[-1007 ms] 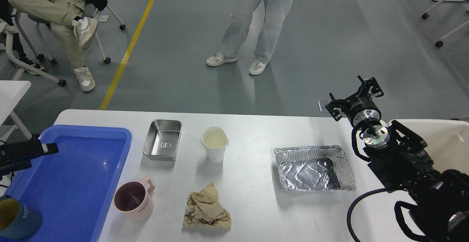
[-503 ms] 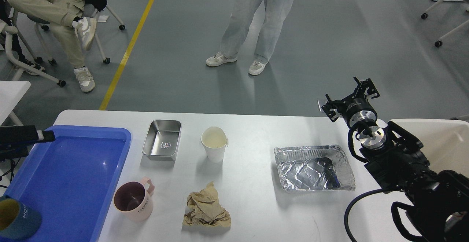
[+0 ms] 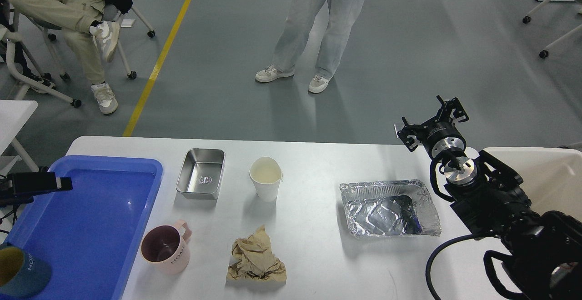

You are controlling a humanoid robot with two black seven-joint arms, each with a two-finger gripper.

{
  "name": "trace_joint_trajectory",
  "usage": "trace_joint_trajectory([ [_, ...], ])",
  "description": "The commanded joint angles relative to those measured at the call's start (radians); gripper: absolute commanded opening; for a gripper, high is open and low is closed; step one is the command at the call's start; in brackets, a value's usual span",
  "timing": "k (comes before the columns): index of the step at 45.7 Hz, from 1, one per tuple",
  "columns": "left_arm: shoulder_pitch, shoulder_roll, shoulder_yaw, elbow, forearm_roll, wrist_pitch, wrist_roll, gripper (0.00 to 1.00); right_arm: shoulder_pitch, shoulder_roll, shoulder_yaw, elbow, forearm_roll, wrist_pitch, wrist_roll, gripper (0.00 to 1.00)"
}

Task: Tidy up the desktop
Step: 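Reach the left gripper down to the pink mug and grasp it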

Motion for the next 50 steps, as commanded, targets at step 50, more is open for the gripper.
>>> trace_joint_trajectory([
  [50, -0.004, -0.538, 0.291, 0.183, 0.118, 0.151, 0.159, 0.86, -0.003, 0.014, -0.009, -0.002, 0.0, -0.005, 0.0, 1.0],
])
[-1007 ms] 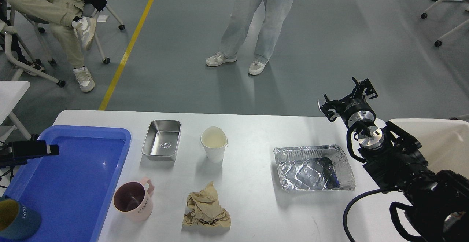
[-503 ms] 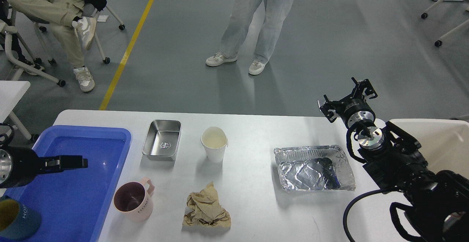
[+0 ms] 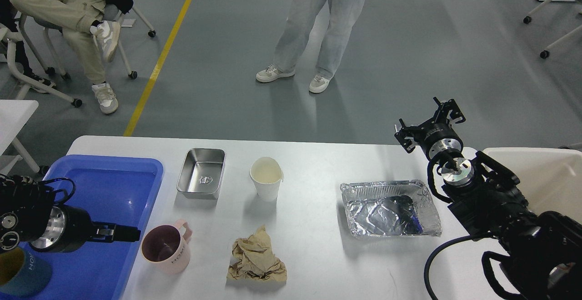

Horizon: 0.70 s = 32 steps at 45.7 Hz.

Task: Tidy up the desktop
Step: 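Reach the left gripper down to the pink mug and grasp it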

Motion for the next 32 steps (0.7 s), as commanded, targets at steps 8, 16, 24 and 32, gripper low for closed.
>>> trace_joint_trajectory([
  [8, 0.003, -0.104, 0.008, 0.047, -0.003, 0.021, 0.004, 0.86, -0.004, 0.004, 0.0, 0.0, 0.0, 0.0, 0.0, 1.0],
  [16, 0.003, -0.136, 0.027, 0.064, -0.003, 0.024, 0.006, 0.86, -0.004, 0.0, 0.0, 0.0, 0.0, 0.0, 0.0, 1.0],
  [24, 0.003, -0.168, 0.044, 0.099, -0.003, 0.046, 0.006, 0.85, -0.004, -0.002, 0.0, 0.0, 0.0, 0.0, 0.0, 1.0],
  [32, 0.011, -0.231, 0.053, 0.154, -0.003, 0.046, 0.006, 0.79, -0.004, -0.002, 0.0, 0.0, 0.0, 0.0, 0.0, 1.0],
])
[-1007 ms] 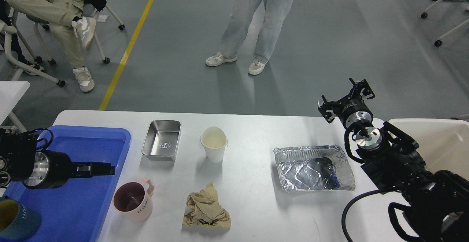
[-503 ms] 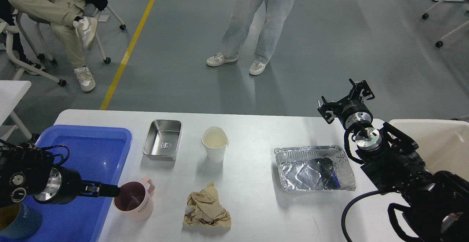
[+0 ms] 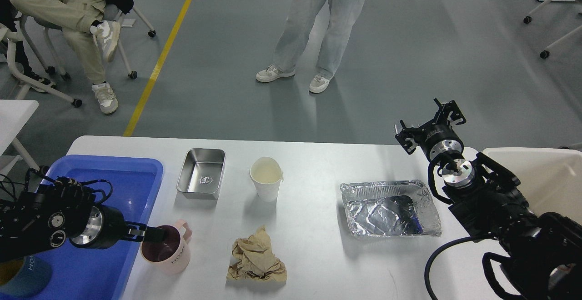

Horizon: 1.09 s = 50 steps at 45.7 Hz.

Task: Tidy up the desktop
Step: 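Reach the left gripper down to the pink mug and grasp it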

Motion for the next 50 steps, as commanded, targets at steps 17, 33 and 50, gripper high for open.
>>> trace_joint_trajectory([
  [17, -0.005, -0.117, 0.034, 0.054, -0.015, -0.023, 0.0, 0.67, 0.0, -0.006, 0.0, 0.0, 0.0, 0.0, 0.0, 1.0],
  [33, -0.051, -0.097, -0.009, 0.054, -0.018, -0.339, 0.004, 0.12, 0.0, -0.005, 0.0, 0.0, 0.0, 0.002, 0.0, 1.0],
  [50, -0.055, -0.089, -0.011, 0.054, -0.018, -0.354, 0.005, 0.0, -0.003, -0.006, 0.0, 0.0, 0.0, 0.002, 0.0, 1.0],
])
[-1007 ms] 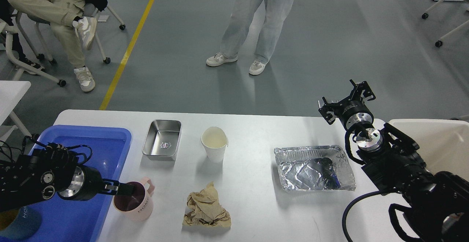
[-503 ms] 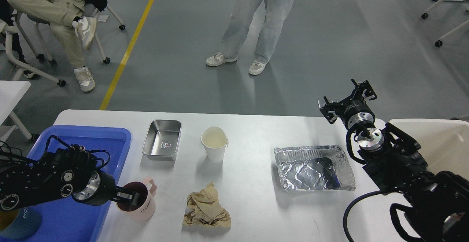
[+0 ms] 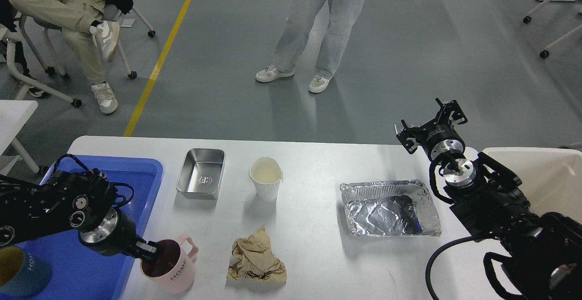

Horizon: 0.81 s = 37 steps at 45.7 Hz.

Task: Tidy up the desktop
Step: 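Reach the left gripper down to the pink mug and grasp it, then lift the pink mug and set it down beside the blue tray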

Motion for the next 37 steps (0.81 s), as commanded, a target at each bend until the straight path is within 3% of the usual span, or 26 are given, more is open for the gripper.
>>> trace_joint_trajectory([
  [1, -0.002, 0.0, 0.0, 0.0, 0.0, -0.001, 0.0, 0.0, -0.001, -0.002, 0.0, 0.0, 0.0, 0.0, 0.0, 1.0],
  [11, -0.002, 0.0, -0.002, 0.0, 0.0, -0.001, -0.001, 0.0, -0.001, -0.002, 0.0, 0.0, 0.0, 0.0, 0.0, 1.0],
  [19, -0.035, 0.014, -0.002, -0.005, 0.002, -0.051, -0.005, 0.0, -0.001, 0.0, 0.0, 0.0, 0.0, 0.0, 0.0, 1.0],
  [37, -0.209, 0.238, 0.0, -0.106, 0.0, -0.174, -0.015, 0.0, 0.0, 0.002, 0.002, 0.0, 0.0, 0.0, 0.0, 1.0],
])
